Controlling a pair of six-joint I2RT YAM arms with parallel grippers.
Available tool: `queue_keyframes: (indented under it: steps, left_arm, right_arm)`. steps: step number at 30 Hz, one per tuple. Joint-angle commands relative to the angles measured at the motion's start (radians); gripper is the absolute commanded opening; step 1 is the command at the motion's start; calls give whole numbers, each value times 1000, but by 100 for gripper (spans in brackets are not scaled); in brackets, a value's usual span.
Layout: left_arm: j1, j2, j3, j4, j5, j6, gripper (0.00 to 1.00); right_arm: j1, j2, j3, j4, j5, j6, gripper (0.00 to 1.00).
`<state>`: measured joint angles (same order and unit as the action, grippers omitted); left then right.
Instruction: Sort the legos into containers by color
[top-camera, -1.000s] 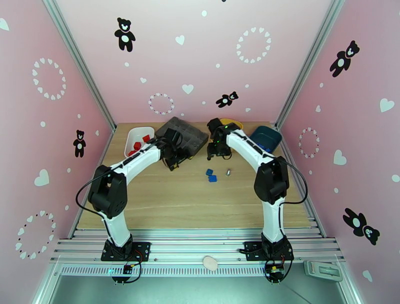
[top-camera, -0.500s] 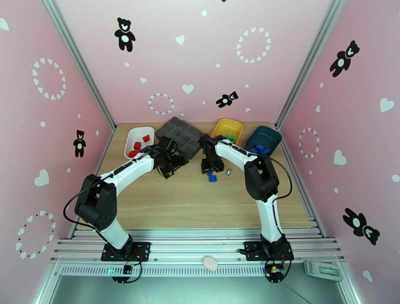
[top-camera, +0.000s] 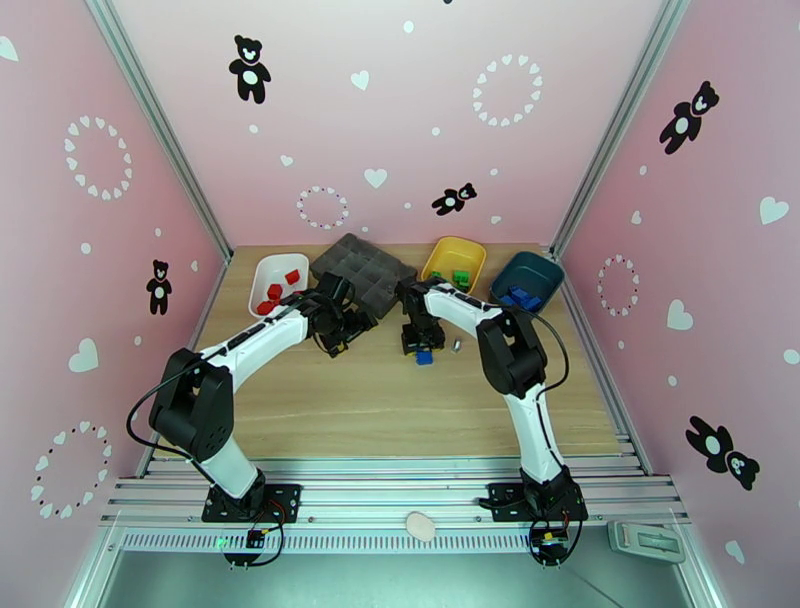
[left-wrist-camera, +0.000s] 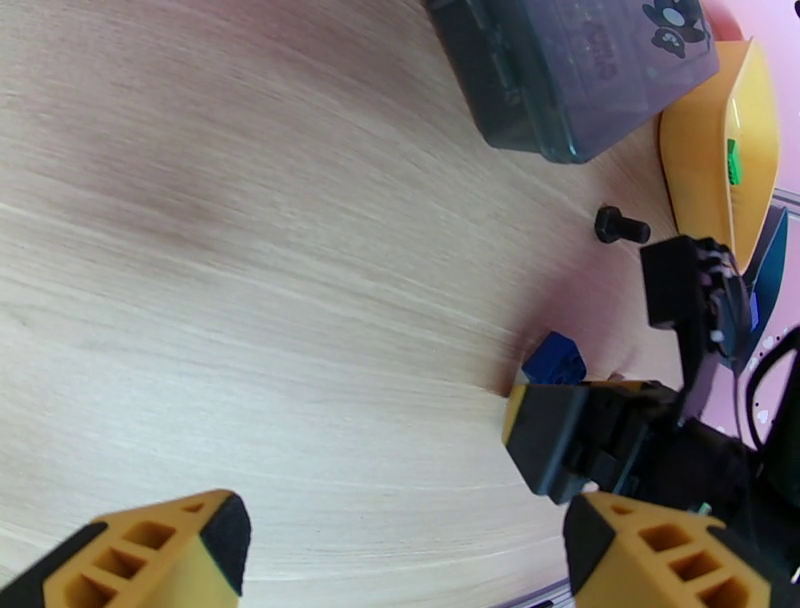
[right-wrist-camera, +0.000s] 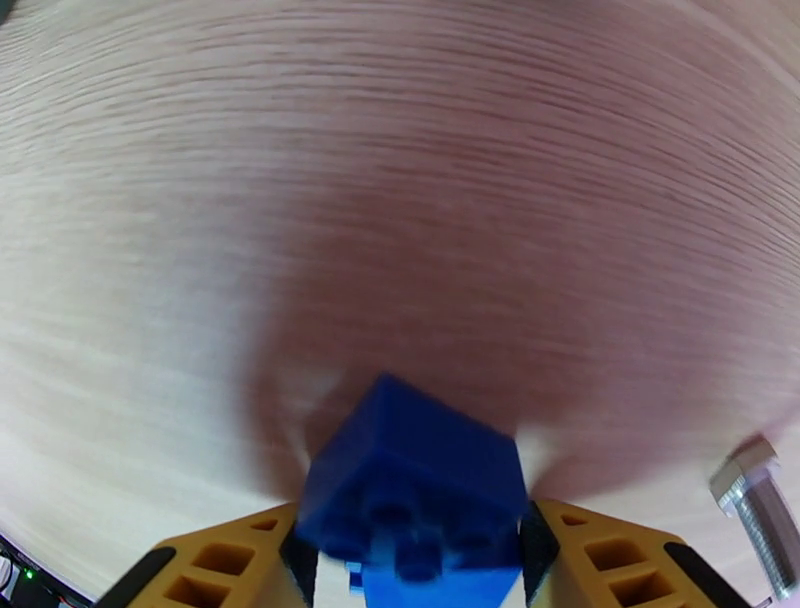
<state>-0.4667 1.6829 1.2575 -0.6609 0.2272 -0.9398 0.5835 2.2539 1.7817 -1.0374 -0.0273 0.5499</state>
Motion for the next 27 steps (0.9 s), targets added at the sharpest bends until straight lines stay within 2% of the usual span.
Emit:
queue_keyframes:
  steps: [1,9,16,20,27]
  left_arm:
    - [4,-3,17,5,4,9,88]
    - [4,3,22,3,7,13,88]
    - [5,3,15,7,7,9,88]
    - [5,8,23,5,8,7,88]
    - [4,81,89,22,67,3,89]
  right_arm:
    - [15,42,57,-14,-14,13,57]
    - [19,92,129,-48,7,32,53]
    - [19,110,181,-70,33,57,40]
    - [18,74,188,-73,41,60,33]
    - [-18,-50,159,-70,43,57,28]
